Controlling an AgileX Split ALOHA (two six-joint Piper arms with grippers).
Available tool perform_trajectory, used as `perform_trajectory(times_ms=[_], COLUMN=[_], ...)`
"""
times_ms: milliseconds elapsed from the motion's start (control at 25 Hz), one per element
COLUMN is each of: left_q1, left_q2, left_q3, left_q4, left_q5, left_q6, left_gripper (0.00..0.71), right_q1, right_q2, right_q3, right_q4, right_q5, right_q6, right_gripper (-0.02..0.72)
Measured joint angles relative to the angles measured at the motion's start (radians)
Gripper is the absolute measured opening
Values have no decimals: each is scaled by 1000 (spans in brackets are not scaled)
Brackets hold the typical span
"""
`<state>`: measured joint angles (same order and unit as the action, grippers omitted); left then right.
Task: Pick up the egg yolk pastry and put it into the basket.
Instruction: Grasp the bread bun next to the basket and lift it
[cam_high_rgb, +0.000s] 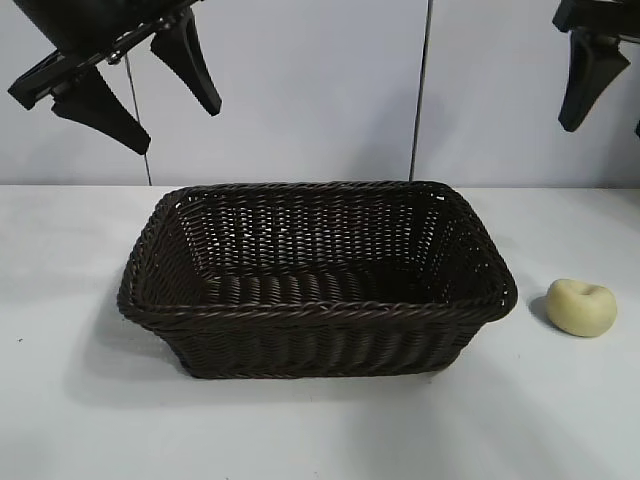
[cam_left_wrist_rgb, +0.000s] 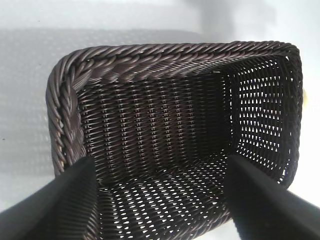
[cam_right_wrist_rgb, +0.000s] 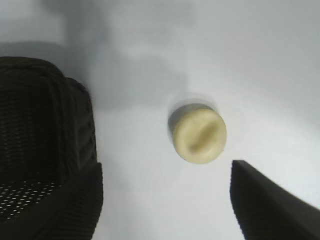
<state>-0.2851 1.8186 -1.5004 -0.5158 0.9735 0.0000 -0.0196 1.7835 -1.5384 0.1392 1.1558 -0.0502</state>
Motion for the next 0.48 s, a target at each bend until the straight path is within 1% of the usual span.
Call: perform_trajectory(times_ms=[280,480], left_q1=[0,0], left_q2=[0,0], left_q3=[0,0], left_q4=[0,3], left_q5=[0,0], left_q6=[0,0], left_gripper=[522,522], right_q1=[0,0], right_q2=[110,190], right_q3=[0,0], right_q4=[11,14], right_q5=[7,27], right_q6=[1,2], right_gripper=[519,519])
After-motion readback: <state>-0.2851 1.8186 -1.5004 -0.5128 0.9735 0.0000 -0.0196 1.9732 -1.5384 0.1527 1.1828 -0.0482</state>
